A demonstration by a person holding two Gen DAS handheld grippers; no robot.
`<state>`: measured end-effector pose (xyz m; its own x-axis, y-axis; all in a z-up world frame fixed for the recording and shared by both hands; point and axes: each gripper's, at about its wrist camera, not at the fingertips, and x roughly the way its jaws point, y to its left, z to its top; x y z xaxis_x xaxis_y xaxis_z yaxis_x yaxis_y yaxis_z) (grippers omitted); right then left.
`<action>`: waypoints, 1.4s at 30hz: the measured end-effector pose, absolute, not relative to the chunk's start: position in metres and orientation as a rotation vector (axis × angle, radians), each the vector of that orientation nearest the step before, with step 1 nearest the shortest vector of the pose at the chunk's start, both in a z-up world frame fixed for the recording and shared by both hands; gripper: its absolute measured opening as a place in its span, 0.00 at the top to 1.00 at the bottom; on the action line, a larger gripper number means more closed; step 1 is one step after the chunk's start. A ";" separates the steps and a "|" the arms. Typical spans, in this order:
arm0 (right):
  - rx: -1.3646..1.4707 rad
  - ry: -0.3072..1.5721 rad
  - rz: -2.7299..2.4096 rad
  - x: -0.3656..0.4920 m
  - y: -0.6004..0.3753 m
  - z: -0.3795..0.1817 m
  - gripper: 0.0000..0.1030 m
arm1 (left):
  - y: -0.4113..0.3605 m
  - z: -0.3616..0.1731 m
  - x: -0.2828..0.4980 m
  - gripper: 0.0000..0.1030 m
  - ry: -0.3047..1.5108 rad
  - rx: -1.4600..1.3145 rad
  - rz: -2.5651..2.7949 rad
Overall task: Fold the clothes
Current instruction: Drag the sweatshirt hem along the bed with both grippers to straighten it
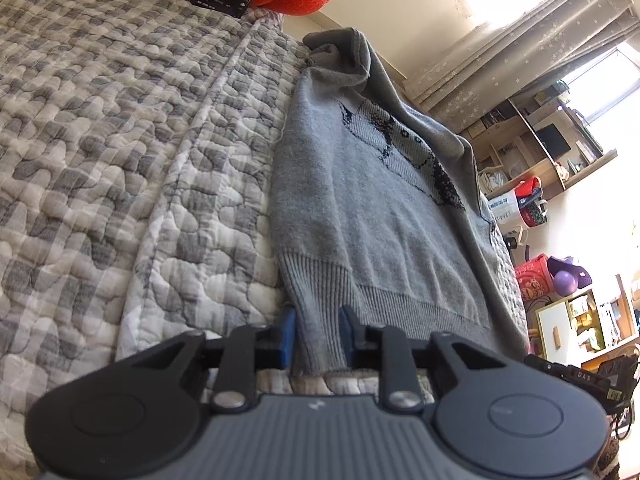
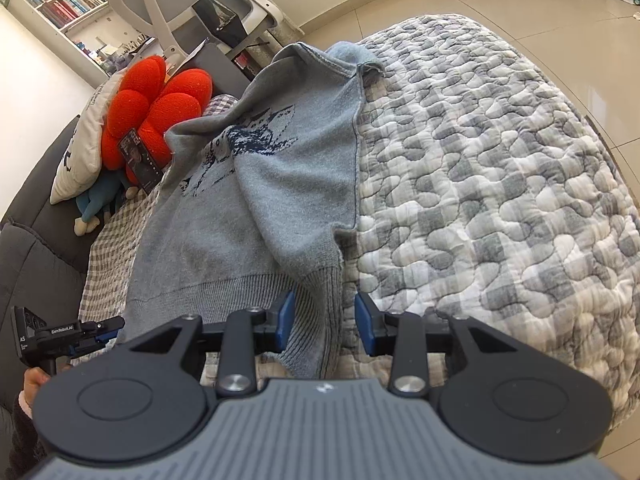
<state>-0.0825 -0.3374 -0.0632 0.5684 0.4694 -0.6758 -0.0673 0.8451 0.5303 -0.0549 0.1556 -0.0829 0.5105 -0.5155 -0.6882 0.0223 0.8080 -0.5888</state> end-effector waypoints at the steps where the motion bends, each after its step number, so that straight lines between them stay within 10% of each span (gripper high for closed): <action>1: 0.456 0.920 0.337 -0.083 -0.332 -0.067 0.70 | 0.153 -0.084 -0.056 0.92 0.993 -0.547 -0.343; 4: 0.430 0.917 0.341 -0.085 -0.328 -0.072 0.93 | 0.149 -0.085 -0.062 0.94 0.983 -0.527 -0.333; 42: 0.576 0.979 0.393 -0.106 -0.377 -0.064 0.94 | 0.182 -0.093 -0.114 0.95 1.045 -0.586 -0.398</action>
